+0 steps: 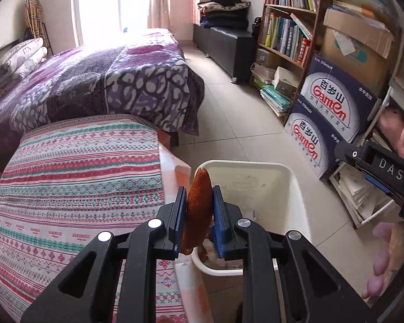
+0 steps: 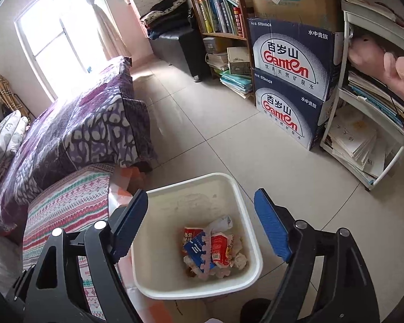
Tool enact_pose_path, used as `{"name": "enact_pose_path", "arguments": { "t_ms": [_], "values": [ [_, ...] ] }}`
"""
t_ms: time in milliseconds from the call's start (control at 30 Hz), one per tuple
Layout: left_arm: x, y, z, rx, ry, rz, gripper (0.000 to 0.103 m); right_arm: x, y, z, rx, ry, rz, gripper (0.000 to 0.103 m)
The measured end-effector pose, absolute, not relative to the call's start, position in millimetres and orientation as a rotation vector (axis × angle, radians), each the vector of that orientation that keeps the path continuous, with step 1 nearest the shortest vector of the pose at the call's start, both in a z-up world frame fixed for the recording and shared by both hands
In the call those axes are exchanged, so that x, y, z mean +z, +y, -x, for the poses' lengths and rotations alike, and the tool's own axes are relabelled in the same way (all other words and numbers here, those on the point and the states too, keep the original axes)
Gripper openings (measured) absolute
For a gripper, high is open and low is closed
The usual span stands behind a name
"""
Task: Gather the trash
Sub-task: 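Lower the orange piece into the bin and open the left tool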
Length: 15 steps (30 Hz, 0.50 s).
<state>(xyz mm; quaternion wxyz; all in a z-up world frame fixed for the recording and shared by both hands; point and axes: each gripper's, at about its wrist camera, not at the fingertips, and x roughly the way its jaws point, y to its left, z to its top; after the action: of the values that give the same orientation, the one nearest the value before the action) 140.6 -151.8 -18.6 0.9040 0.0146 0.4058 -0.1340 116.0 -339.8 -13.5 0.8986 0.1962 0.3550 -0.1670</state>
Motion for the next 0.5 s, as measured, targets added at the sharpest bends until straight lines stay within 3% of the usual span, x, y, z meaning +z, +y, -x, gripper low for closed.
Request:
{"name": "enact_pose_path", "arguments": {
  "t_ms": [100,167,500],
  "values": [
    [-15.0,-162.9,-139.2,-0.367,0.831,-0.004,0.025,-7.3,-346.7,-112.5,-0.349,0.718,-0.423,0.08],
    [-11.4,-165.7,-134.1,-0.383,0.81,-0.002,0.05,-0.5,-347.8,-108.8,-0.352,0.696,-0.418,0.083],
    [17.0,-123.3,-91.2,-0.203,0.66,-0.043,0.084,28.8,-316.8,-72.0,-0.368,0.552,-0.286,0.096]
  ]
}}
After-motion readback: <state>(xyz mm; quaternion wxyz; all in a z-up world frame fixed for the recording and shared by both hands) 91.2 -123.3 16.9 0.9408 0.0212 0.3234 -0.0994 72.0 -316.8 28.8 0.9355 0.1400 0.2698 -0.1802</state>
